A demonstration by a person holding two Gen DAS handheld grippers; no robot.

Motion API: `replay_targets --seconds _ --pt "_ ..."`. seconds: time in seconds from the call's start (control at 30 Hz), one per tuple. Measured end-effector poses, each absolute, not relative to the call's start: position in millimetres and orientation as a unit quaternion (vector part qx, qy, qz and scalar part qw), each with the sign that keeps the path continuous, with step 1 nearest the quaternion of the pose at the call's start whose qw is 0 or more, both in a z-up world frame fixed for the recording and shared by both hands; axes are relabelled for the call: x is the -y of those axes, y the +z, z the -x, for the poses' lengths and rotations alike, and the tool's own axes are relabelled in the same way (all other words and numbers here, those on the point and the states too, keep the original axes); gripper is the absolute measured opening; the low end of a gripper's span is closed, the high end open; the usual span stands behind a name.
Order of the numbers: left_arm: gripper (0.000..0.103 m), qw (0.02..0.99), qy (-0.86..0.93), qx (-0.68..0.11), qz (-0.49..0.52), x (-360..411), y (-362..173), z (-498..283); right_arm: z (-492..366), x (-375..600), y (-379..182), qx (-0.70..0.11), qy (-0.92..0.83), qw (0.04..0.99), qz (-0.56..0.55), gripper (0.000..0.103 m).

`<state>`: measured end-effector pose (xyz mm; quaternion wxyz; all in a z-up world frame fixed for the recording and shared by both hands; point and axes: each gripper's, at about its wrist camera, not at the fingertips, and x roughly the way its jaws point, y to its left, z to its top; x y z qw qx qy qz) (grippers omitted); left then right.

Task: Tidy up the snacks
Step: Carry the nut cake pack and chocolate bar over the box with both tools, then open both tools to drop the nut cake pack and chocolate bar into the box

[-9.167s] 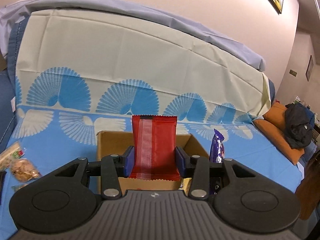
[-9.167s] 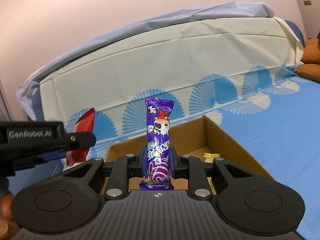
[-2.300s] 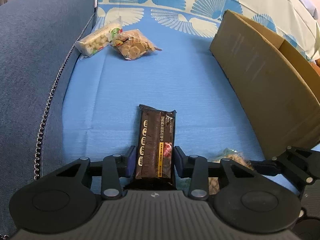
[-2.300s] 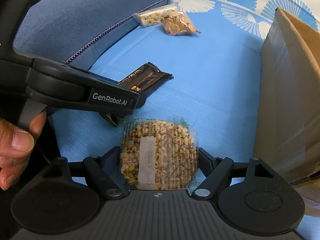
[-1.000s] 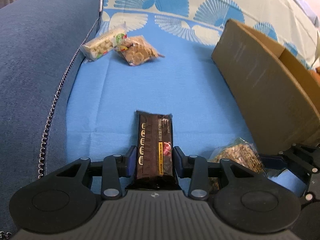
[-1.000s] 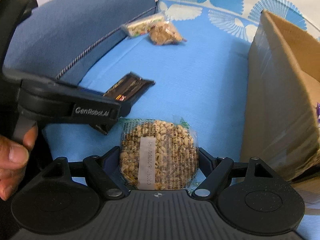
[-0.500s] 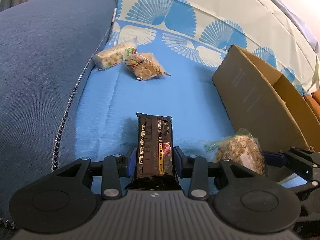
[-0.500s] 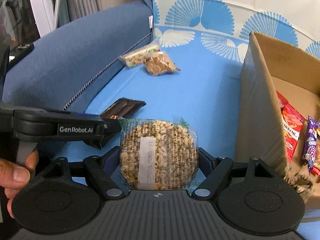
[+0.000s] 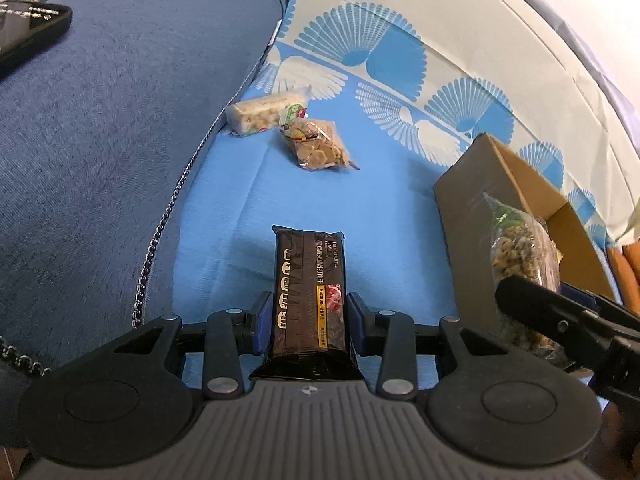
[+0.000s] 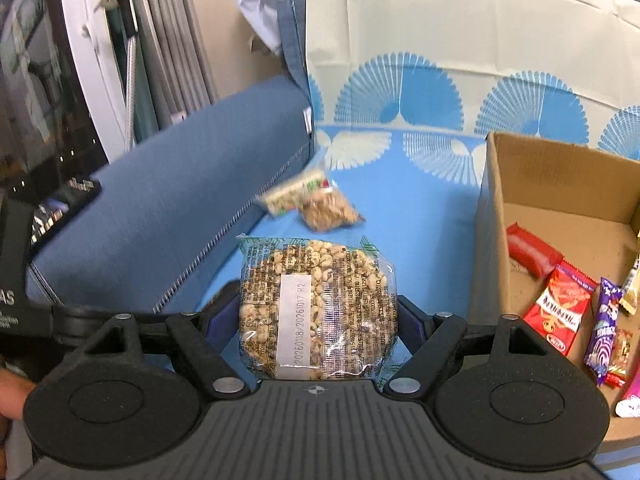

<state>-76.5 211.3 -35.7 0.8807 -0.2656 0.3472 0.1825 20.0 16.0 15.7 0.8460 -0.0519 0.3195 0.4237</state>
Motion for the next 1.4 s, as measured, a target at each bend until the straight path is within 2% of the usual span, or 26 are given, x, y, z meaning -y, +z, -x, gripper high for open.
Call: replay_targets --seconds 0.53,1.07,1.4 --pt "0.042 0.9 0.152 -0.32 0.253 -167 25 13 -51 28 51 -0.276 0.384 0.88 -0.044 0.081" --pt "0.042 0.917 0.089 -0.302 0.245 -110 56 -62 -99 99 54 -0.239 0.217 0.939 -0.119 0.081" --pt "0.042 0.934 0.04 -0.267 0.234 -77 100 -121 -104 123 53 -0.218 0.141 0.955 -0.144 0.081"
